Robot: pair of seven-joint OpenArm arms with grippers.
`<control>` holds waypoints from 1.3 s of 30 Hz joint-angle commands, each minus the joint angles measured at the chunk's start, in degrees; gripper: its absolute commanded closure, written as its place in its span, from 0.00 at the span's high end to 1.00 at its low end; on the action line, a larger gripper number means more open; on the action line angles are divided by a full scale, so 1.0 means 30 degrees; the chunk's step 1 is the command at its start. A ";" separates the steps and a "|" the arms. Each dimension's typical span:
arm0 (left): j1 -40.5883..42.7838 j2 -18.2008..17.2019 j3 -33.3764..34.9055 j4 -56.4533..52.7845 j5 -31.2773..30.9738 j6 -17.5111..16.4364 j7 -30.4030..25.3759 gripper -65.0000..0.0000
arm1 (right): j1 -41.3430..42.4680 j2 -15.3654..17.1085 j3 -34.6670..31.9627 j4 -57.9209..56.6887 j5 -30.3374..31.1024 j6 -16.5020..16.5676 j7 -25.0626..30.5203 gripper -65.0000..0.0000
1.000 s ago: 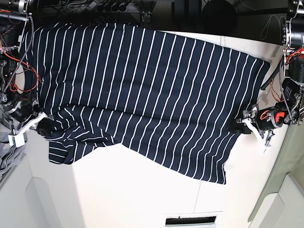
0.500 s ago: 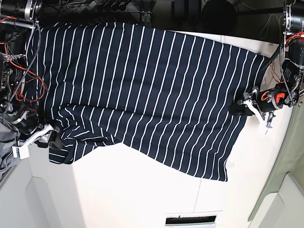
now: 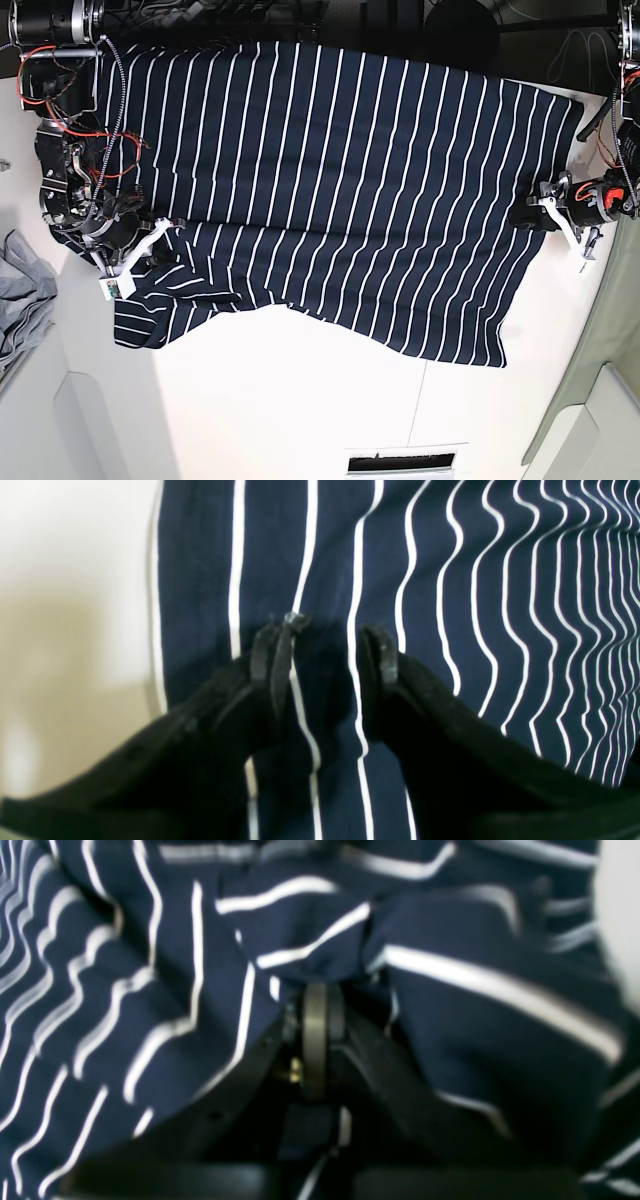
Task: Layout the t-shirt on the table in an organized manner, then fold the t-shirt properly
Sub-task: 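Regrasp the shirt edges with both grippers and pull them apart, then smooth the shirt flat with both grippers and release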
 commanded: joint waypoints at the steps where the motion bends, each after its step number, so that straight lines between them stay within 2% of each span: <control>1: -0.0189 -0.0415 -0.0066 0.0109 0.0306 0.0185 0.0539 0.36 | 0.0845 0.0197 -0.0357 -0.0386 -0.0714 -0.0845 -0.0204 0.00; 3: -0.0182 -0.0408 -0.0066 0.0109 0.0153 0.0185 0.0911 0.36 | 0.1530 0.0182 -0.0918 -0.1486 -0.1056 -0.1843 -0.0204 0.00; 4: -0.0182 -0.0408 -0.0066 0.0109 -0.0102 0.0185 0.1071 0.36 | 0.1923 0.0189 -0.1086 -0.2018 -0.1049 -0.1989 -0.0168 0.00; 8: -0.0328 -0.0393 -0.0066 0.0117 -0.0707 0.0185 0.1246 0.36 | 0.3716 0.0182 -0.1180 -0.3563 -0.1056 -0.2084 0.0525 0.00; 11: -0.0940 -0.0342 -0.0066 0.0117 -0.0692 0.1035 0.1217 0.36 | 0.4991 0.0189 -0.1173 -0.3956 -0.1049 -0.2084 0.0561 0.00; 13: -0.1501 -0.0299 -0.0066 0.0117 -0.0670 0.1100 0.1319 0.36 | 0.5712 0.0197 -0.1173 -0.3949 -0.1049 -0.2084 0.0503 0.00; 16: -0.2492 -0.0313 -0.0066 0.0117 -0.0692 0.1071 0.1974 0.36 | 0.6222 0.0197 -0.1056 -0.3497 -0.0947 -0.2084 -0.0852 0.00; 18: -0.2951 -0.0466 -0.0066 0.0182 -0.1239 0.0185 0.2579 0.36 | 0.6047 0.0204 -0.0903 -0.2477 -0.0342 -0.2076 -0.2769 0.00; 21: -0.2871 -0.1042 -0.0066 0.0860 -0.3475 0.0185 0.3359 0.36 | 0.4728 0.0262 -0.0466 0.0386 0.1144 -0.1734 -0.5552 0.00; 24: -0.2280 -0.1770 -0.0066 0.2091 -0.5508 0.0185 0.4473 0.36 | 0.2266 0.0481 0.0168 0.4386 0.2543 -0.1719 -0.6849 0.00; 27: -0.1326 -0.2259 -0.0066 0.3708 -0.7147 0.0185 0.6207 0.36 | 0.0007 0.0576 0.0736 0.7220 0.2994 -0.1698 -0.8313 0.00; 29: -0.0554 -0.2317 -0.0066 0.4699 -0.7395 0.0185 0.6659 0.36 | -0.1523 0.0576 0.1107 0.8378 0.3548 -0.1530 -0.8444 0.00; 34: 0.1880 -0.2295 -0.0066 0.6178 -0.7373 0.0185 0.6244 0.33 | -0.5661 0.0561 0.2499 1.1081 0.3905 -0.0998 -0.8451 0.00; 39: 0.2958 -0.1311 -0.0066 0.6135 -0.6091 0.0185 0.5559 0.32 | -0.8415 0.0568 0.4051 1.1519 0.3956 -0.0991 -0.8429 0.00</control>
